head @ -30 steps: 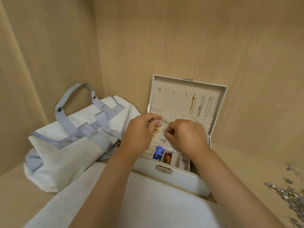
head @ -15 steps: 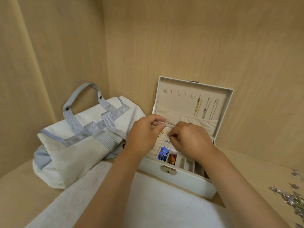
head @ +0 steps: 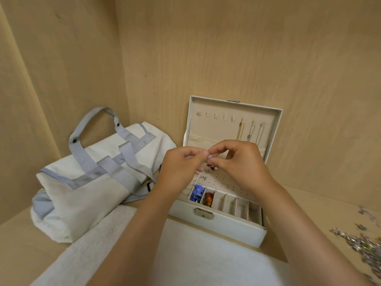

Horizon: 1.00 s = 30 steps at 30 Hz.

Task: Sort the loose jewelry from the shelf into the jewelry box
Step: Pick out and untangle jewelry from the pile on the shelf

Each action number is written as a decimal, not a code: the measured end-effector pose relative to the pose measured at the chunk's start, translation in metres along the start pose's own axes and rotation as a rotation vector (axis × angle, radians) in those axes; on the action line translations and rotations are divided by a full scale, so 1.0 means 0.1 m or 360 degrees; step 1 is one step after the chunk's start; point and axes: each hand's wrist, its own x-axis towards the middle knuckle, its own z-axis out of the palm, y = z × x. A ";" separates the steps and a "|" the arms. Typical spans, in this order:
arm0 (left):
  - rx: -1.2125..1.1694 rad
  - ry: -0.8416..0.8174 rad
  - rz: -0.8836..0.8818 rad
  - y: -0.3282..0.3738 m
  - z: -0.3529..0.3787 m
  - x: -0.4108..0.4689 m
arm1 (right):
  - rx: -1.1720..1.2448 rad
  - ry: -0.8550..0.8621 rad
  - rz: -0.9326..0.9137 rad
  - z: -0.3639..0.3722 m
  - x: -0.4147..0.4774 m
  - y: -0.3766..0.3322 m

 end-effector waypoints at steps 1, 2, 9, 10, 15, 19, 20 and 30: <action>0.0028 -0.0033 0.0006 0.02 0.00 -0.01 | 0.0005 0.0031 0.0021 -0.01 0.00 0.02; 0.0054 -0.0065 0.0022 0.02 0.00 -0.01 | 0.0009 0.0054 0.0044 -0.02 0.00 0.04; 0.0161 -0.0093 0.0017 0.01 0.02 -0.03 | 0.0122 -0.0015 0.0195 -0.01 -0.02 0.12; 0.0150 -0.0094 0.0013 0.02 0.02 -0.03 | 0.0110 0.0008 0.0193 -0.01 -0.02 0.12; 0.0212 -0.0139 0.0116 0.03 0.01 -0.04 | 0.0150 0.0088 0.0184 -0.04 0.00 0.15; 0.0987 -0.0047 0.0366 -0.11 -0.03 0.00 | -0.0173 -0.0036 0.0167 -0.01 -0.04 0.23; 0.1087 -0.0061 0.0385 -0.14 -0.03 0.00 | -0.0242 -0.0098 0.0134 0.00 -0.05 0.24; 0.1383 -0.0251 0.0551 -0.24 -0.03 0.02 | -0.0598 -0.0391 0.0001 0.02 -0.04 0.26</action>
